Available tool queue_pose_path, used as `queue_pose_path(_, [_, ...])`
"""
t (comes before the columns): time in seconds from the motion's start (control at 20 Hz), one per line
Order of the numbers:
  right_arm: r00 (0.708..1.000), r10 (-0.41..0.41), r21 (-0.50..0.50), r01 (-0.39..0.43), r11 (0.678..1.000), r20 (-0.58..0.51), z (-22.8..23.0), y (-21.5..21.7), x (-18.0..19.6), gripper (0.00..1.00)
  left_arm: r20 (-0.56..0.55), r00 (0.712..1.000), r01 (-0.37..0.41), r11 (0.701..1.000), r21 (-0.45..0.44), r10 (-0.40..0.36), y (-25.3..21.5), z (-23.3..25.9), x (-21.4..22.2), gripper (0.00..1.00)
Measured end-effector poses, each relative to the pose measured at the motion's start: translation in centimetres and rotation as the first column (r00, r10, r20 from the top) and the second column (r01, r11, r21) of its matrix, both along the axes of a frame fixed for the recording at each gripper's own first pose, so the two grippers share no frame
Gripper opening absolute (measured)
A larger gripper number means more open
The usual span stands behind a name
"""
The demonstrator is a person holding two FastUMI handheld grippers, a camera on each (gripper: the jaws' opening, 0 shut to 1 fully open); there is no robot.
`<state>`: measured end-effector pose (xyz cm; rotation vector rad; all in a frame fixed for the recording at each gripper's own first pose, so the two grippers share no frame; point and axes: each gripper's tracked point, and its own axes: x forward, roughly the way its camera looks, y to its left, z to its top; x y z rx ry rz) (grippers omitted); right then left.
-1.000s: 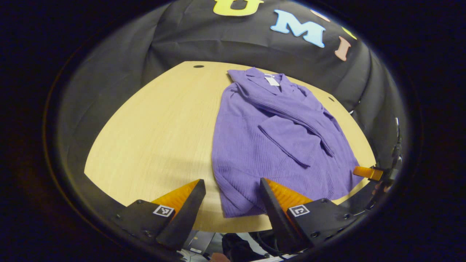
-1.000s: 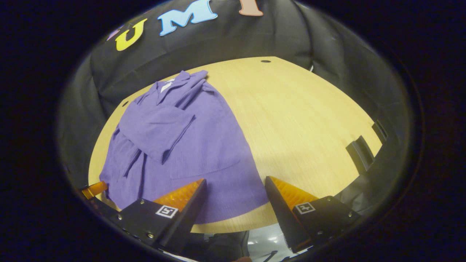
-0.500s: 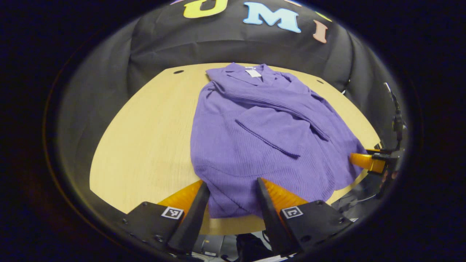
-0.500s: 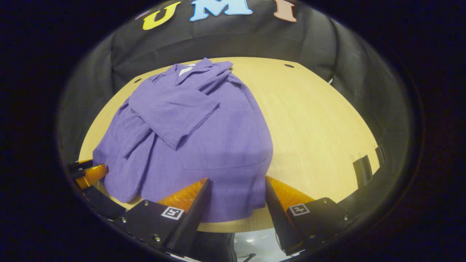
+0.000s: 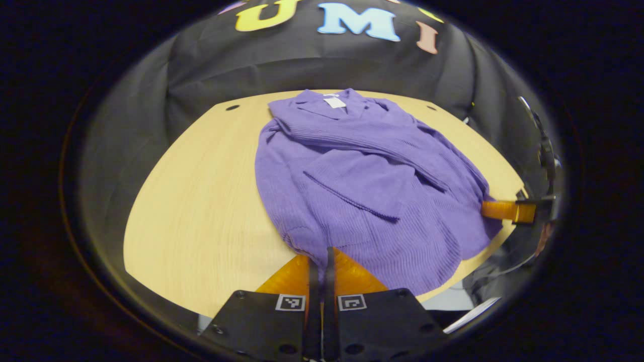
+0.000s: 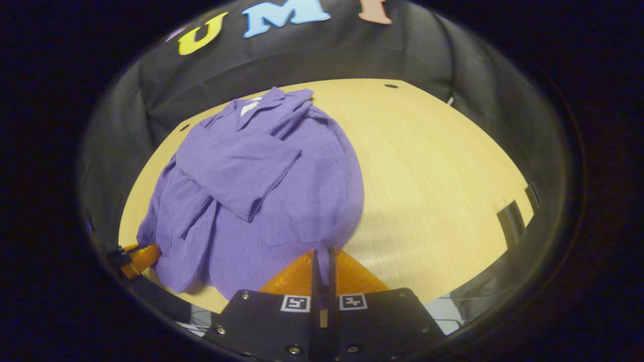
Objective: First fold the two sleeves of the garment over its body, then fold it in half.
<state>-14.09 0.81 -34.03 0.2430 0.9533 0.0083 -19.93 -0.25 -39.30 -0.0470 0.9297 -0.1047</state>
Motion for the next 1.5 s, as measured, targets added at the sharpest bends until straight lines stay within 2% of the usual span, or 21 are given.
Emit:
queue_pose_path(0.2, [1.0,-0.007,0.024,0.007,1.0,0.005,0.2,-0.2,0.4,0.07,-0.001,1.0,-0.024,0.999,-0.046,0.024,0.0,0.2,-0.2,0.07])
queue_pose_path(0.25, [1.0,0.001,0.021,-0.001,1.0,-0.003,0.2,-0.1,0.6,0.02,-0.009,0.999,-0.032,0.998,-0.062,0.032,0.1,0.5,-0.1,0.07])
queue_pose_path(0.45, [0.998,-0.022,0.062,0.019,0.998,0.052,3.6,0.0,1.4,0.02,0.026,0.998,-0.053,0.987,-0.152,0.058,0.0,4.0,1.2,0.07])
queue_pose_path(0.65, [0.991,-0.013,0.107,-0.001,0.994,0.134,8.4,-0.1,3.1,0.02,0.117,0.992,-0.02,0.974,-0.225,0.048,-0.4,9.4,3.8,0.07])
queue_pose_path(0.9, [0.969,0.026,0.112,-0.055,0.992,0.247,14.6,0.6,6.8,0.02,0.237,0.971,0.029,0.962,-0.27,0.037,0.0,16.0,9.0,0.07])
queue_pose_path(1.05, [0.944,0.087,0.041,-0.106,0.994,0.317,17.9,1.3,9.4,0.02,0.294,0.955,0.052,0.962,-0.267,0.03,0.2,18.8,11.8,0.07])
queue_pose_path(1.25, [0.912,0.151,-0.012,-0.158,0.987,0.382,21.5,2.3,13.6,0.01,0.346,0.936,0.041,0.961,-0.275,0.058,1.0,21.9,16.1,0.07])
queue_pose_path(1.5, [0.89,0.116,0.061,-0.159,0.985,0.44,24.4,1.8,20.5,0.01,0.404,0.904,-0.019,0.957,-0.288,0.14,3.1,24.5,22.4,0.07])
